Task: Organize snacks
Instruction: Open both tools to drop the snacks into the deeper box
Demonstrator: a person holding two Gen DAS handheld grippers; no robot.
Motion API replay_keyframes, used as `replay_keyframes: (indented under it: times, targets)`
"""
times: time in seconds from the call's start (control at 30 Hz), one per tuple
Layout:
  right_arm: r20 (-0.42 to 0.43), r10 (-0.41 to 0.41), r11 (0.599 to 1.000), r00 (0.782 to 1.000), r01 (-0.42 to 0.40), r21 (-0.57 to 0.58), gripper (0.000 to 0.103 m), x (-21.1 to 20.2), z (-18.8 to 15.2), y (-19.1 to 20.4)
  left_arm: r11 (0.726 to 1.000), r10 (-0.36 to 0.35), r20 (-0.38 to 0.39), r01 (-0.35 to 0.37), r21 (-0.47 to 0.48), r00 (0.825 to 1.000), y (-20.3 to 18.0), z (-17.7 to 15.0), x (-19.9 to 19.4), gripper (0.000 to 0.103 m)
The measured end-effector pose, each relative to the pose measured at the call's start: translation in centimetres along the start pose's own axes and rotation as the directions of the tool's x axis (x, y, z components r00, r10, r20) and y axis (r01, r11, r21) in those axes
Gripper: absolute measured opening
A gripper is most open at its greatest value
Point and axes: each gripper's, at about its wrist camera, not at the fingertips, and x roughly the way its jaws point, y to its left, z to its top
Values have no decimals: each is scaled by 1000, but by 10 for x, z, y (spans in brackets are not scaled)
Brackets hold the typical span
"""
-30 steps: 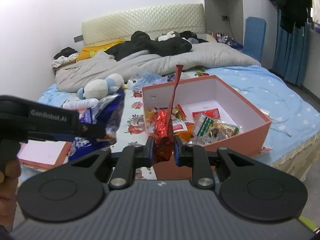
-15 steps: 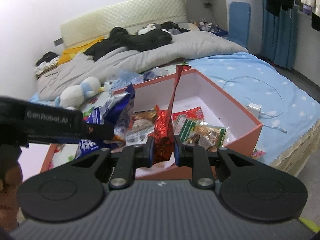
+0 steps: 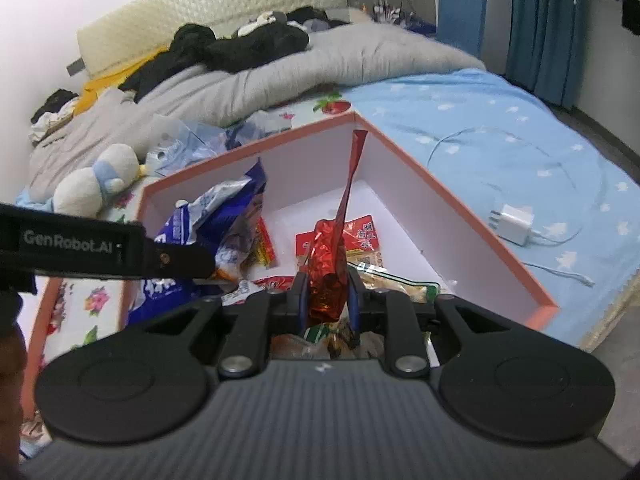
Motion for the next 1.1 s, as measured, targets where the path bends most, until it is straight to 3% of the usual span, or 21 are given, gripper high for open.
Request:
replay_keyframes:
  times: [0.2, 0.43, 0.5, 0.53, 0.57, 0.63, 1.1]
  targets:
    - [-36, 19, 1000, 999, -20, -13, 24, 36, 9, 2, 1000, -3, -14, 3, -2, 1000, 19, 22, 36, 55]
    - [-69, 8, 1000, 998, -9, -15, 24, 47, 13, -2, 1000, 14, -21, -14, 12, 1000, 29, 24, 45, 56]
    - [-74, -5, 1000, 997, 3, -22, 30, 46, 14, -1, 1000, 12, -20, -12, 8, 1000, 29, 21, 40, 59]
    - [-70, -12, 1000, 998, 10, -26, 40, 42, 14, 0, 1000, 16, -22, -16, 6, 1000, 28, 20, 37, 61]
    - [-64, -11, 1000, 998, 10, -28, 49, 40, 14, 2, 1000, 17, -17, -17, 5, 1000, 27, 19, 33, 62]
    - [-48, -2, 1000, 999, 1, -23, 53, 31, 14, 2, 1000, 14, 1, -14, 15, 1000, 25, 18, 21, 62]
    - [109, 39, 999, 993, -38, -7, 53, -79, 15, 12, 994, 67, 173, -81, 78, 983, -13, -15, -111, 62]
